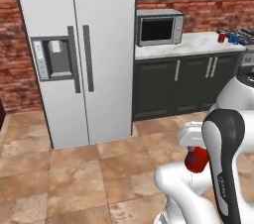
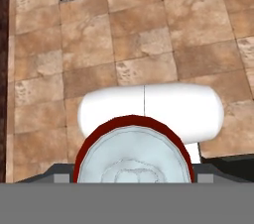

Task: Four empty soda cans are scattered around the kitchen. Gather all the cans and cluster them next to the stove for recycling.

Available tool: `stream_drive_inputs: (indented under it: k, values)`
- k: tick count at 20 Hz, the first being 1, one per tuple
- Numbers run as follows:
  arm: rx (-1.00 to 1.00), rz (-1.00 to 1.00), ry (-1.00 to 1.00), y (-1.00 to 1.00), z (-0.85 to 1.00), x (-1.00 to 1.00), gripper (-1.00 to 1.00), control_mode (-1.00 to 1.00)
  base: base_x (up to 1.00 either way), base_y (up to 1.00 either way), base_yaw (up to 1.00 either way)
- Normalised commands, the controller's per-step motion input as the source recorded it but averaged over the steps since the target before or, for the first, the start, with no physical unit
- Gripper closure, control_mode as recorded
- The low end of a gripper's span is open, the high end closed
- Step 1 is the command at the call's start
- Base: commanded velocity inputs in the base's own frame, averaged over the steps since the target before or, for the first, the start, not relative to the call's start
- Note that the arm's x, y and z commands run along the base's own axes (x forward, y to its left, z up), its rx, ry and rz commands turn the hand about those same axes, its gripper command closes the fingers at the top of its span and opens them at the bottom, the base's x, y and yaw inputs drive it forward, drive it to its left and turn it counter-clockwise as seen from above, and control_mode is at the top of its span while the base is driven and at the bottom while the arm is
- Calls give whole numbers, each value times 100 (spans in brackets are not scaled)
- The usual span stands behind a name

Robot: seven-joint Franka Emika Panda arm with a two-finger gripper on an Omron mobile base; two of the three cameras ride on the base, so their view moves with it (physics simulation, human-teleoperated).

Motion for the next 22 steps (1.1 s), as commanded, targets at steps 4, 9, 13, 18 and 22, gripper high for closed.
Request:
stream_drive_inputs:
  k: [4, 9, 13, 18, 22]
  values:
    - [0, 0, 0, 0, 0, 0, 100, 100, 99, -59, 2]
    - [0, 0, 0, 0, 0, 0, 100, 100, 100, -13, 1]
    - [0, 0, 0, 0, 0, 0, 100, 100, 100, -1, 0]
    - [0, 0, 0, 0, 0, 0, 100, 100, 90, -24, 0]
    - [0, 0, 0, 0, 0, 0, 100, 100, 15, -98, 0]
